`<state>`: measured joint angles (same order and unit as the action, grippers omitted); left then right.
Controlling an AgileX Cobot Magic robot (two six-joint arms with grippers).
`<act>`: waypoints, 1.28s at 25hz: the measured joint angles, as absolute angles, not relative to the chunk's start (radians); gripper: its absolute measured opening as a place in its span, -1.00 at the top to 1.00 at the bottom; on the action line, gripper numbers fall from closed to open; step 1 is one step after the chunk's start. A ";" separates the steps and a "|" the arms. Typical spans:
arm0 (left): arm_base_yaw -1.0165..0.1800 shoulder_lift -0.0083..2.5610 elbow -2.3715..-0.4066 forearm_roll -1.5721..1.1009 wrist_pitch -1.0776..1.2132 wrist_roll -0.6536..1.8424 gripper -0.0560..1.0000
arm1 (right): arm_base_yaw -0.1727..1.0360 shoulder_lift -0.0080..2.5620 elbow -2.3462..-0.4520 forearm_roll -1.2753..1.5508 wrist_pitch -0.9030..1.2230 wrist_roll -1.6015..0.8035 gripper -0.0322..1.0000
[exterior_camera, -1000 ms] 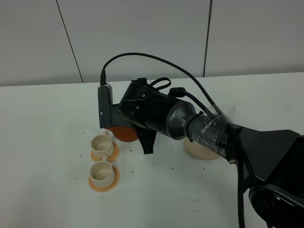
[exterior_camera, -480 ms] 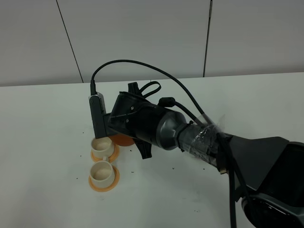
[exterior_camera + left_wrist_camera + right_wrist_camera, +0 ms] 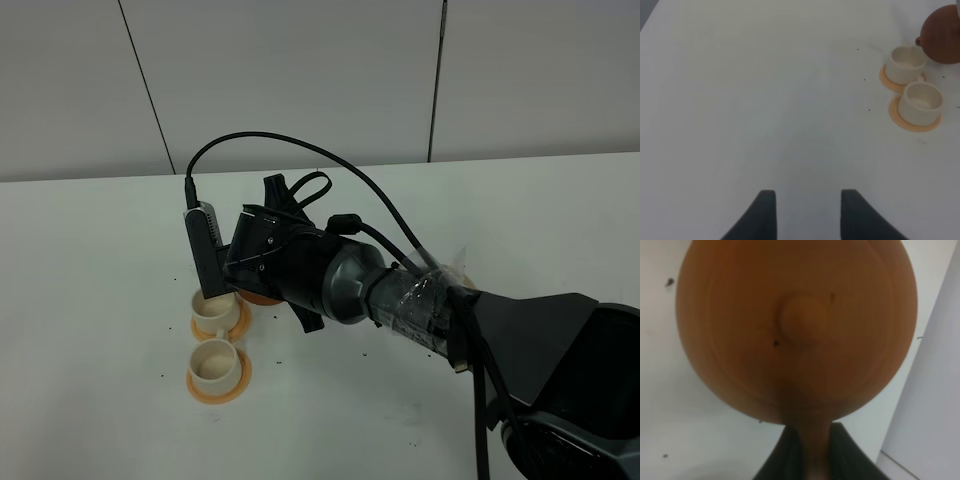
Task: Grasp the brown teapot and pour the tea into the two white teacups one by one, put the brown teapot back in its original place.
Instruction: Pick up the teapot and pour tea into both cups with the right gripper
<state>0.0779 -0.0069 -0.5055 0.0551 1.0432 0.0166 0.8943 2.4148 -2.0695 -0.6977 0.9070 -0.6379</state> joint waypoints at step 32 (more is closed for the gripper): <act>0.078 -0.007 -0.506 0.055 1.043 0.017 0.19 | 0.939 2.417 -2.069 -0.873 0.879 -0.705 0.76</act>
<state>0.0779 -0.0069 -0.5055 0.0551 1.0432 0.0166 0.9392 2.4171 -2.0695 -0.8734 0.8792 -0.7052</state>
